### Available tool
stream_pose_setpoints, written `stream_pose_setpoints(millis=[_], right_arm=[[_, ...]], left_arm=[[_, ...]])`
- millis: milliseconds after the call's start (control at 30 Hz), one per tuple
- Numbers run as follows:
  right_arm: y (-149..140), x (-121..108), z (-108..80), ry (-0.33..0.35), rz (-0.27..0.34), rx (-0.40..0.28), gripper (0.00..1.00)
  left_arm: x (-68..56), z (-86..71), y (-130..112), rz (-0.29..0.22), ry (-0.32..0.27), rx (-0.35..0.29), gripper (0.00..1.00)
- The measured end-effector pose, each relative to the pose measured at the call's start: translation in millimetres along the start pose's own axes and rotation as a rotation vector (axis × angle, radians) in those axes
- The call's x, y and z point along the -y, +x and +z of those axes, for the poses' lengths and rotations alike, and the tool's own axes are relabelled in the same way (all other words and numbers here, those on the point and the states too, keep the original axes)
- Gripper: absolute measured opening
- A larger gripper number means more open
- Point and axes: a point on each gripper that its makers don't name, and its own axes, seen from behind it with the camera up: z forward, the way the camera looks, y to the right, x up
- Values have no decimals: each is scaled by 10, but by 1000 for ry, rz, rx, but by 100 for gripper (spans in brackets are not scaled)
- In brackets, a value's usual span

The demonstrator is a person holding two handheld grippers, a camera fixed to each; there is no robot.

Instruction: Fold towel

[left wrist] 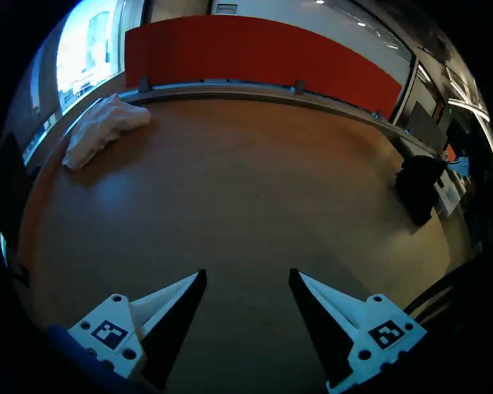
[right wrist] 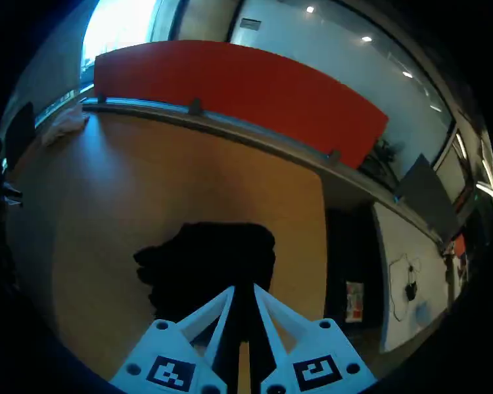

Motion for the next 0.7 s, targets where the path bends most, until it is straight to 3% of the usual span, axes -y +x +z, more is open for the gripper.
stream_pose_setpoints(millis=[300, 700], right_arm=[[-532, -59, 121, -27, 58, 89, 5], [-873, -71, 326, -58, 92, 164, 5]], left_arm=[[-5, -27, -15, 5, 3, 1, 93], [14, -71, -42, 4, 12, 1, 93]])
